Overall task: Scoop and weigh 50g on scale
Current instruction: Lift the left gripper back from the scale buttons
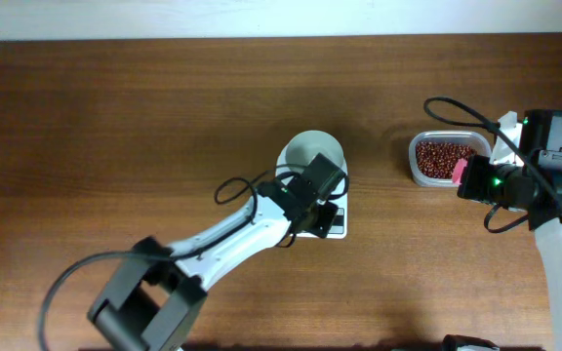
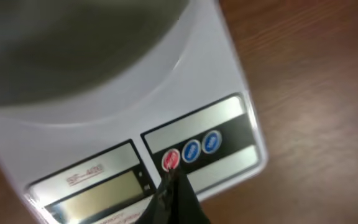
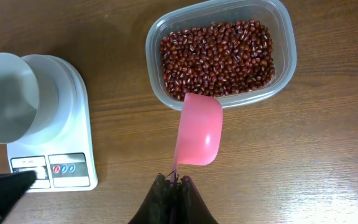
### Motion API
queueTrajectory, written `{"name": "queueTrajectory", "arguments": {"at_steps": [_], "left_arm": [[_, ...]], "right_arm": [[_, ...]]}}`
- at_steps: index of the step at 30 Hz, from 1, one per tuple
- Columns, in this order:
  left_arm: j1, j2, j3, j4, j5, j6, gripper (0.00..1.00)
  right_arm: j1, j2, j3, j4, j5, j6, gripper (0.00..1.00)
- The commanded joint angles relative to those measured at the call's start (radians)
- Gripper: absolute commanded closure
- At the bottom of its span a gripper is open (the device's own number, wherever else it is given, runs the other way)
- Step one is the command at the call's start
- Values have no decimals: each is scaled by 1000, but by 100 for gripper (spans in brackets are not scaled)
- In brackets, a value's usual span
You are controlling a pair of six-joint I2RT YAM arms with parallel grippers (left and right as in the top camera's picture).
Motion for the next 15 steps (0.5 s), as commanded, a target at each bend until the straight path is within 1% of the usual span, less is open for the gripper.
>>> {"name": "queueTrajectory", "arguments": {"at_steps": [1,4,7,8,12,15], "left_arm": [[2,-169,42,-9,-80,115,100],[18,-254,42,-43,-108,146,100],[64,-329,42,-97,-107,154,100],[75,-346,42,-111,-107,177,100],[93,-373,42,-147,-103,287,100],[93,-373,42,-151,-103,305,100]], "right_arm": [[-6,-7,24,0,-10,3,96],[-6,-7,24,0,-10,3,96],[-6,-7,24,2,-10,3,96],[-6,-7,24,5,-10,3,96],[-6,-7,24,27,-10,3,96],[-6,-7,24,38,-10,3,96]]}}
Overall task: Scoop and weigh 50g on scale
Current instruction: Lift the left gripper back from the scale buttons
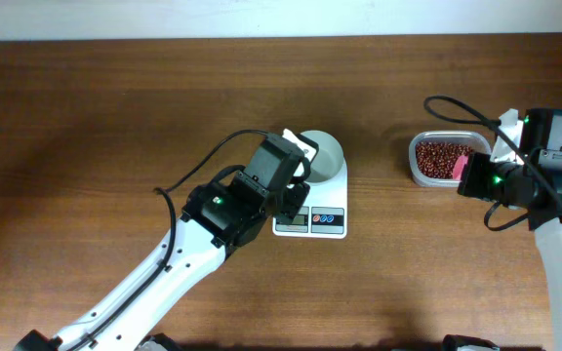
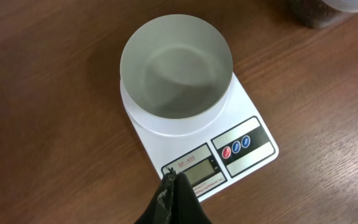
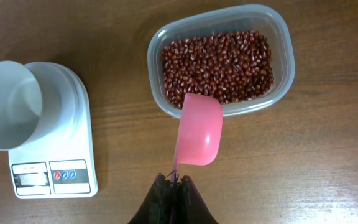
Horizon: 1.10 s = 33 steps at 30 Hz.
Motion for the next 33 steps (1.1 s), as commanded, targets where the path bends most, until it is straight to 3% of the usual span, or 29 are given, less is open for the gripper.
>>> {"name": "queueTrajectory", "arguments": {"at_steps": [1,7,8,9,10,16,18,19,21,24,27,31,33], "left_arm": [[3,-20,11,-4,-6,61,100],[3,-18,8,-81,-6,61,100],[3,-18,8,-87,-6,54,95],[3,-18,8,-95,-5,54,81],[3,-18,8,-103,10,54,0],[4,-19,10,-120,-4,74,1],[22,-28,11,-133,-6,180,1],[57,-43,11,-159,-6,290,1],[108,-64,11,-172,8,352,1],[256,-122,11,-175,162,532,1],[351,-138,11,-172,211,603,1],[387,-137,11,-163,243,623,1],[387,-137,11,-165,371,610,1]], "right_arm": [[-6,-7,24,15,-11,3,96],[-6,-7,24,17,-13,3,96],[-6,-7,24,16,-13,3,96],[-6,-7,24,16,-13,3,96],[-6,-7,24,16,-13,3,96],[-6,-7,24,42,-13,3,96],[-6,-7,24,71,-13,3,96],[-6,-7,24,96,-13,3,96],[-6,-7,24,124,-13,3,96],[-6,-7,24,165,-13,3,96],[-6,-7,24,193,-13,28,96],[-6,-7,24,219,-13,90,96],[-6,-7,24,218,-13,90,96]]}}
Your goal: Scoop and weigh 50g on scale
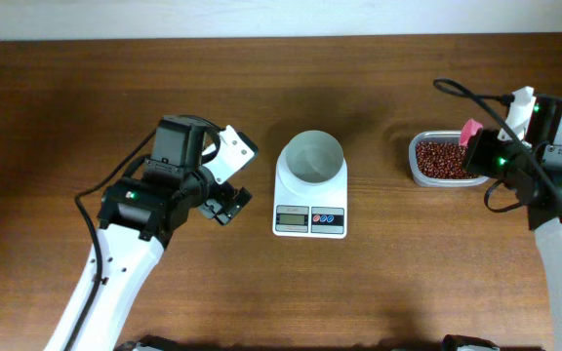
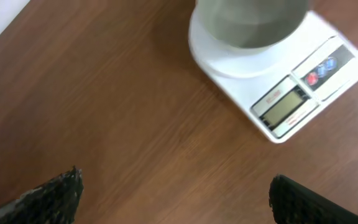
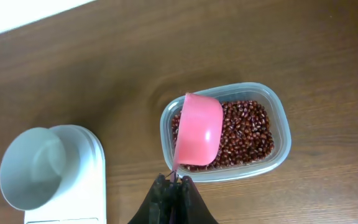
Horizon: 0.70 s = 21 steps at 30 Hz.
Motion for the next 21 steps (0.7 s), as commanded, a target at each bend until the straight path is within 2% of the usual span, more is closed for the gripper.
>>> {"name": "queueTrajectory", "arguments": {"at_steps": [1,4,5,7,8,9,10,11,13,14,15,18,21], "left_arm": [[3,-8,11,3,269,29,1],[3,-8,11,15,569,30,1],[3,-8,11,15,623,30,1],[2,-7,10,7,867,30,1],[0,-7,10,2,922,30,30],[-5,-6,9,-5,925,30,82],[-10,-6,9,-16,922,30,97],[-15,-4,9,-29,922,28,100],[-43,4,9,-42,851,-77,100],[-77,10,9,-42,731,-187,100],[-98,13,9,-42,664,-227,100],[-249,46,8,-35,247,-413,100],[-379,121,8,16,48,-472,100]], "right_arm": [[-6,-7,23,3,-16,26,96],[-6,-7,23,4,-55,26,96],[-6,-7,23,5,-66,26,96],[-6,-7,23,4,-98,26,96],[-6,-7,23,-4,-109,25,96],[-6,-7,23,-6,-115,26,96],[-6,-7,23,-6,-122,26,96],[-6,-7,23,-6,-130,26,96],[-6,-7,23,-9,-152,25,96],[-6,-7,23,-15,-154,25,96],[-6,-7,23,-21,-154,25,96],[-6,-7,23,-27,-154,25,96],[-6,-7,23,-31,-154,25,96]]}}
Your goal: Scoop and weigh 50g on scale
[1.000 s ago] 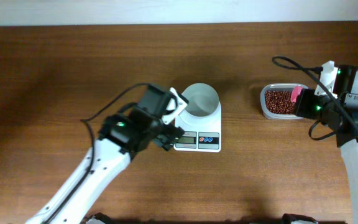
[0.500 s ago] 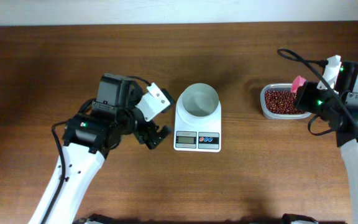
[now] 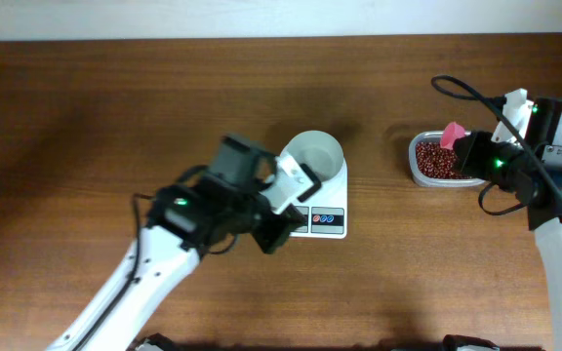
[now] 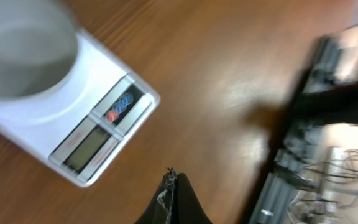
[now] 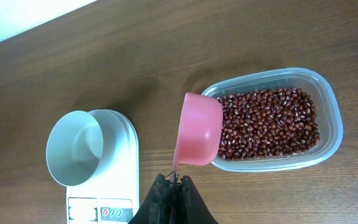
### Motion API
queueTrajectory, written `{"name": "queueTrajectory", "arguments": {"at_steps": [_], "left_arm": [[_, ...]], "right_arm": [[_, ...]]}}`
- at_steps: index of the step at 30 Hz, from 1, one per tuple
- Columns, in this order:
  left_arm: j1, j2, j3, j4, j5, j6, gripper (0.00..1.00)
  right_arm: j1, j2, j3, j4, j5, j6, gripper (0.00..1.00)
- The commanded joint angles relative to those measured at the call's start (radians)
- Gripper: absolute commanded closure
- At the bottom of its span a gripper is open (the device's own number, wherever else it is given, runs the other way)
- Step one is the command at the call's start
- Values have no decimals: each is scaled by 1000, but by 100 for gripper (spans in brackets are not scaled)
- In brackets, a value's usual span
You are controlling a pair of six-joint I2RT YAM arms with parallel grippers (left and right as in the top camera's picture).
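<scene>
The white scale point(image 3: 332, 198) stands mid-table with an empty white cup point(image 3: 317, 154) on its platform. Its display point(image 4: 87, 148) and red and blue buttons point(image 4: 119, 107) show blurred in the left wrist view. My left gripper point(image 4: 171, 177) is shut and empty, hovering just in front of the scale's front edge point(image 3: 283, 234). A clear tub of red beans point(image 5: 272, 121) sits to the right point(image 3: 435, 161). My right gripper point(image 5: 174, 180) is shut on the handle of a pink scoop point(image 5: 198, 128), whose bowl hangs over the tub's left end point(image 3: 452, 134).
Bare brown tabletop point(image 3: 86, 117) surrounds the scale and tub. Blurred dark equipment point(image 4: 328, 124) lies at the table's near edge in the left wrist view. A pale wall strip point(image 3: 261, 18) runs along the far side.
My left arm was off to the scale's left with its fingers wide apart; now it is at the scale's front, shut. The right gripper with the scoop shifted slightly left over the tub.
My shut left gripper was at the scale's red button, then higher above the scale, then left of it and open, and now is shut in front of the scale. My right gripper held the scoop before the tub, then over the beans.
</scene>
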Motion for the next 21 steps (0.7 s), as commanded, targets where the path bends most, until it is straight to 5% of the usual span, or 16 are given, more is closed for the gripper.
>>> {"name": "queueTrajectory", "arguments": {"at_steps": [1,13,21], "left_arm": [[-122,93,8,65,-322,-136,100],[-199,510,8,311,-457,-136,100],[-199,543,8,377,-457,-136,100]], "right_arm": [[-6,-7,23,-5,-14,7,96],[-6,-7,23,-11,-2,7,96],[-6,-7,23,-11,-2,7,96]]}}
